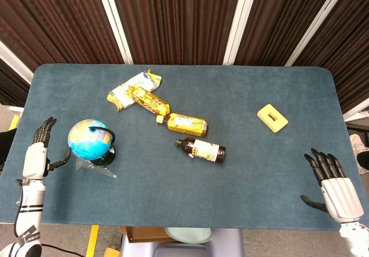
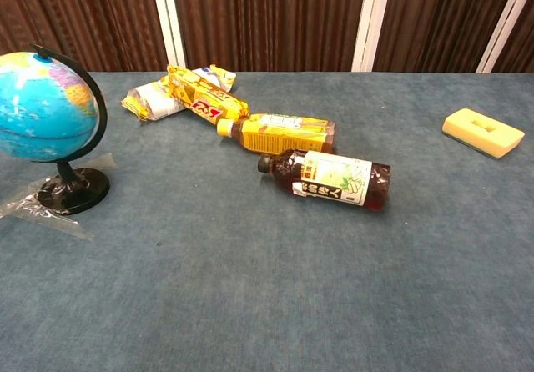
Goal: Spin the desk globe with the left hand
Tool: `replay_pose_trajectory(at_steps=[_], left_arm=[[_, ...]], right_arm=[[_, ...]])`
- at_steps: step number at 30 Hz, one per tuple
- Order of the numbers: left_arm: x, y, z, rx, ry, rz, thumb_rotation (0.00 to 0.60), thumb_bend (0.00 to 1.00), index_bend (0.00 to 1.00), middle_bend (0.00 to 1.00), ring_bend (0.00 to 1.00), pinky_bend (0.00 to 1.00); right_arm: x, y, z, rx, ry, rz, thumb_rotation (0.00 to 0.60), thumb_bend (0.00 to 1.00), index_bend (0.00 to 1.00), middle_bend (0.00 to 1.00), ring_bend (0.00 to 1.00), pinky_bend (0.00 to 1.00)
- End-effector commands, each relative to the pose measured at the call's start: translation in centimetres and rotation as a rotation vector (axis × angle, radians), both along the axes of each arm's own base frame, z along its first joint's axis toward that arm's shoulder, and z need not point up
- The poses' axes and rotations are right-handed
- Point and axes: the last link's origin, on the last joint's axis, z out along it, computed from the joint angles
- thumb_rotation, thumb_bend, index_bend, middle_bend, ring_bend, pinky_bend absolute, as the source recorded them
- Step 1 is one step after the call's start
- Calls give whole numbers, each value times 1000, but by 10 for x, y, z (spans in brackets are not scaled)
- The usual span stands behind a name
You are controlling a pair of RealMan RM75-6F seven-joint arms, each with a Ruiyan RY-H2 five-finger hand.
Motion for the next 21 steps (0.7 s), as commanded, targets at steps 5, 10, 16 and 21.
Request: replay_pose_trajectory(at_steps=[5, 10, 16, 21], left_arm=[[-5, 5, 4, 10, -8, 13, 600, 326, 0, 0, 0, 0], [-8, 10, 2, -4, -24, 26, 600, 325, 0, 0, 0, 0], [-4, 20, -2, -15, -64, 30, 600, 326, 0, 0, 0, 0], [-2, 31, -4, -7, -74, 29, 600, 326, 0, 0, 0, 0]], right_arm=[[1, -1, -4, 21, 8, -2, 600, 110, 0, 0, 0, 0], [3, -1, -5, 9, 7, 2, 600, 110, 0, 0, 0, 0], [3, 0, -5, 1, 11, 4, 600, 111, 0, 0, 0, 0], [4, 1, -4, -4, 11, 6, 600, 110, 0, 0, 0, 0]])
